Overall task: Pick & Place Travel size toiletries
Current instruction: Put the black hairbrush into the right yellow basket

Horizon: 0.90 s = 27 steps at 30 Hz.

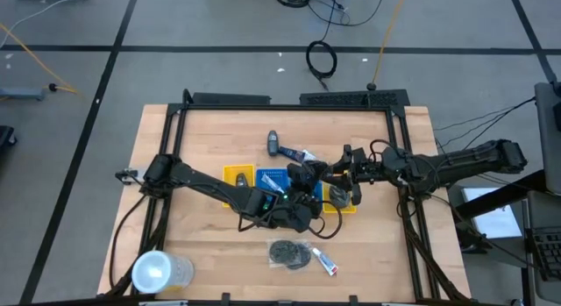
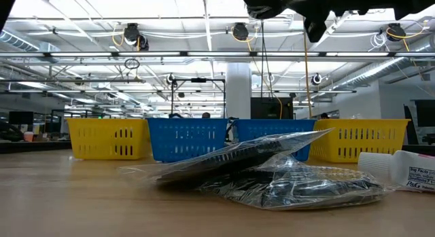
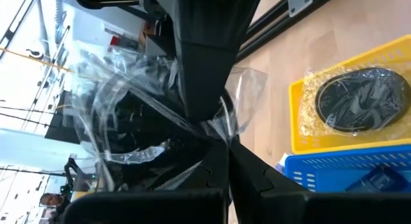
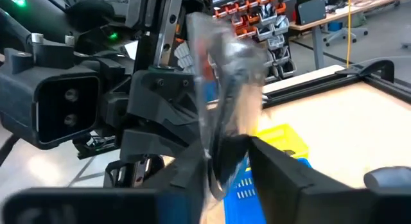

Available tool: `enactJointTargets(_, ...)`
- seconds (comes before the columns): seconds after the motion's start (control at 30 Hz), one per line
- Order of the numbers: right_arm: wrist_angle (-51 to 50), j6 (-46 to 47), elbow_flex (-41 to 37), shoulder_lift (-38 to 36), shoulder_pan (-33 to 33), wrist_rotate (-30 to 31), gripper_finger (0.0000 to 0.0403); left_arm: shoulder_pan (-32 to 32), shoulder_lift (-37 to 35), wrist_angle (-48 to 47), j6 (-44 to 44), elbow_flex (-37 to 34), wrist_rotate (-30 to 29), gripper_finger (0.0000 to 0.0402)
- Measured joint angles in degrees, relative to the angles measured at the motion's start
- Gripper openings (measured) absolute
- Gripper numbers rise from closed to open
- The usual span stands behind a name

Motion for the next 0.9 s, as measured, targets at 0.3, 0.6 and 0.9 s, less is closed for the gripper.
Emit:
enactJointTargets(0.3, -2.3, -2.2, 0.0, -0.7, 0.0, 0.0, 0.0023, -0.1, 0.0, -0.9, 0.1, 0.0, 0.3, 0.0008)
enactJointTargets(0.6, -4.0, -2.8, 0.0, -0.8, 0.0, 0.1, 0.0021, -0.6, 0.0, -4.9, -3.2, 0.0, -0.8, 0.0049)
enactJointTargets(0.9, -12.9, -3.1, 0.0, -5.0, -0.9, 1.0, 0.0021, -2.4, -0.2, -17.8, -14.4, 0.0, -6.6, 0.0104)
